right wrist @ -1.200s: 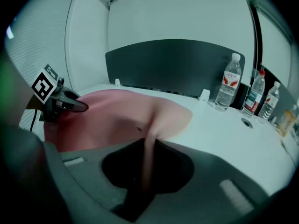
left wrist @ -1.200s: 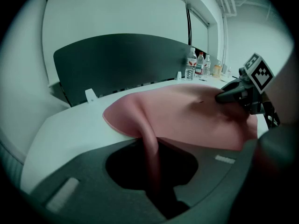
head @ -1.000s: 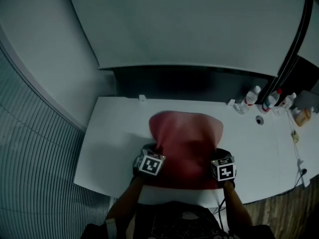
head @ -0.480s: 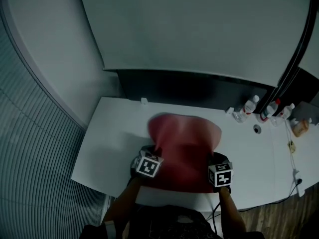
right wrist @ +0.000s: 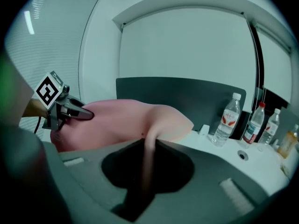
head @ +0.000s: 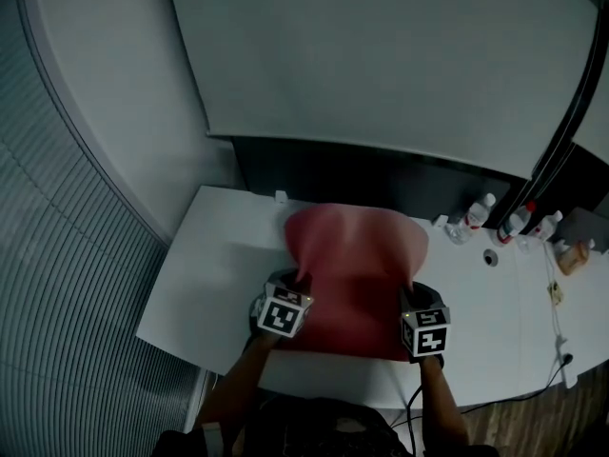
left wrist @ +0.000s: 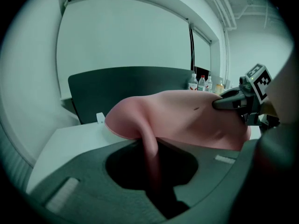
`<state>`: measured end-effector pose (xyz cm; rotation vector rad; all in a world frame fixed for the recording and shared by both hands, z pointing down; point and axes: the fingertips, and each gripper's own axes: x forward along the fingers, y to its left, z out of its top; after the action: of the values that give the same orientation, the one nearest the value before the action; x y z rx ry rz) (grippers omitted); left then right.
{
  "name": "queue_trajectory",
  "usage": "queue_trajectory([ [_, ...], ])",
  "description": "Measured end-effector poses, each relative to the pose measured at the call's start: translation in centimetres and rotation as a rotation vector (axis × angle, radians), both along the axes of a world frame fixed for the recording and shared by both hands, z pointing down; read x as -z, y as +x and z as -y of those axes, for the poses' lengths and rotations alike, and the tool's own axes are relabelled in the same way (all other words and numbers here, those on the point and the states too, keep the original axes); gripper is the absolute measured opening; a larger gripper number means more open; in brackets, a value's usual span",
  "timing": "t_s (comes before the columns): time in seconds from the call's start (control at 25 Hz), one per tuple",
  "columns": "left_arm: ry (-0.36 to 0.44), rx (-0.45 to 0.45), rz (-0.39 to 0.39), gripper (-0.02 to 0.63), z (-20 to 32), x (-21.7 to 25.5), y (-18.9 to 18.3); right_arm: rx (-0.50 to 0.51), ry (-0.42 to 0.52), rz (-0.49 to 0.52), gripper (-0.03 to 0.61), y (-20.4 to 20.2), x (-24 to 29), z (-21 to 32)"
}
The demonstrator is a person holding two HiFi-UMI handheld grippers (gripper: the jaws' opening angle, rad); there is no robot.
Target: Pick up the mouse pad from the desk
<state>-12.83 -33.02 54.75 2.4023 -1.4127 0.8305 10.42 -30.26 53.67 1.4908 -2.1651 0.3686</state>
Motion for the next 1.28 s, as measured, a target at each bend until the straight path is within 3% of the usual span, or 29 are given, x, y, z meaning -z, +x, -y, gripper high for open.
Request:
queue_trajectory([
  [0.72,0.209,0.026,-0.059,0.057,1.0,10.0,0.5,0.019,0.243,-0.033,0.054,-0.6,10.1,2.1],
  [1.28,0.316,0.037,-0.089,0.057,1.6,15.8,0.2,-0.001,0.366,-0.054,0.055,-1.2,15.3,2.9],
])
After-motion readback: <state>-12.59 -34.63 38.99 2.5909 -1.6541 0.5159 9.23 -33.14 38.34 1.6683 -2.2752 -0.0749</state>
